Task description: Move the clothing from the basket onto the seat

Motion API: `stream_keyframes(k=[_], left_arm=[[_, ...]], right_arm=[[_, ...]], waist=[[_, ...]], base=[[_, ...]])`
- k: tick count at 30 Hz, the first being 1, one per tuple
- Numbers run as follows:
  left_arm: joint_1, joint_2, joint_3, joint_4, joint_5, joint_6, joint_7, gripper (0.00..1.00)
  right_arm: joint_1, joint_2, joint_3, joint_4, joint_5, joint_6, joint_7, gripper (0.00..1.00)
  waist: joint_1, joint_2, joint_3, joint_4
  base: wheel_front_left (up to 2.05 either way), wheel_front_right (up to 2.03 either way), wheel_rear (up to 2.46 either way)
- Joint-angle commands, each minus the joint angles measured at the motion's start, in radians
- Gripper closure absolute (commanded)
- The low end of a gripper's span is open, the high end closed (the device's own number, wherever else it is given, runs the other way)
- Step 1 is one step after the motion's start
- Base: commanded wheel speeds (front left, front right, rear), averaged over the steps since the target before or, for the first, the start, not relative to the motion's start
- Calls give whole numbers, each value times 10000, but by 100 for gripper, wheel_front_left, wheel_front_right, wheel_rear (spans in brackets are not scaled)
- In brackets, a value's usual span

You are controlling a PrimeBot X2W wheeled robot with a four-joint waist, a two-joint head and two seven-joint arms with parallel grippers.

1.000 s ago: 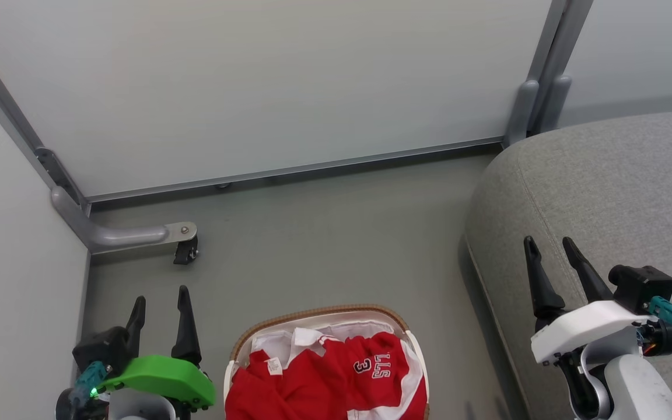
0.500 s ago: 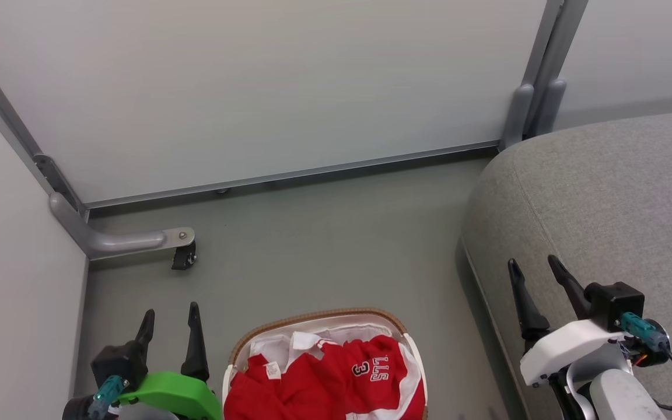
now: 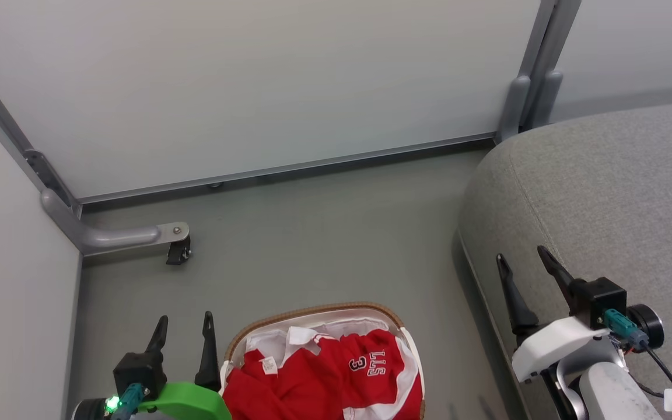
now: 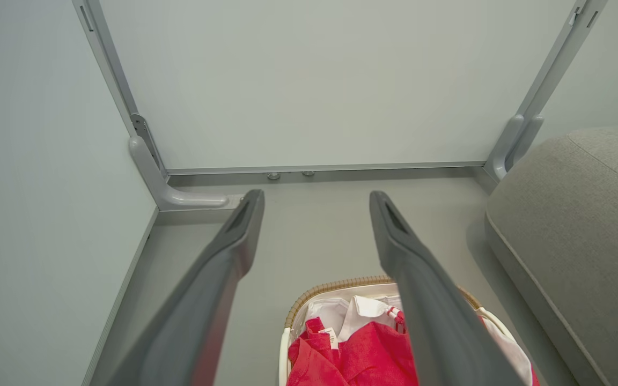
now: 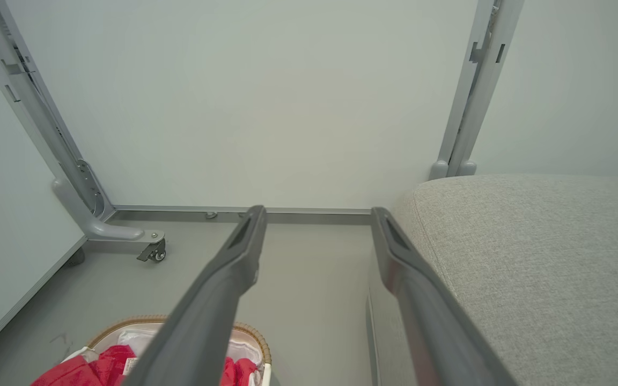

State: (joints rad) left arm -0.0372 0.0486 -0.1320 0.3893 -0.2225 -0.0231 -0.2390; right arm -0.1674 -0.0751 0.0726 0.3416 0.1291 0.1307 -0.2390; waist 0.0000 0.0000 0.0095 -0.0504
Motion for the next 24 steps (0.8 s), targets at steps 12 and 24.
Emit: stream_keyframes(k=[12, 24], left_arm=[[-1379, 38, -587, 529, 830, -123, -287, 0], [-3215, 41, -944, 1711, 1173, -302, -257, 0]], right_arm=[[-1308, 62, 178, -902, -662, -1, -288, 0], [-2558, 157, 349, -1747, -278, -3, -263, 0]], waist=[[0, 0, 2119, -685], [0, 0, 4463, -1342]], base=[[0, 0, 0], [0, 0, 0]])
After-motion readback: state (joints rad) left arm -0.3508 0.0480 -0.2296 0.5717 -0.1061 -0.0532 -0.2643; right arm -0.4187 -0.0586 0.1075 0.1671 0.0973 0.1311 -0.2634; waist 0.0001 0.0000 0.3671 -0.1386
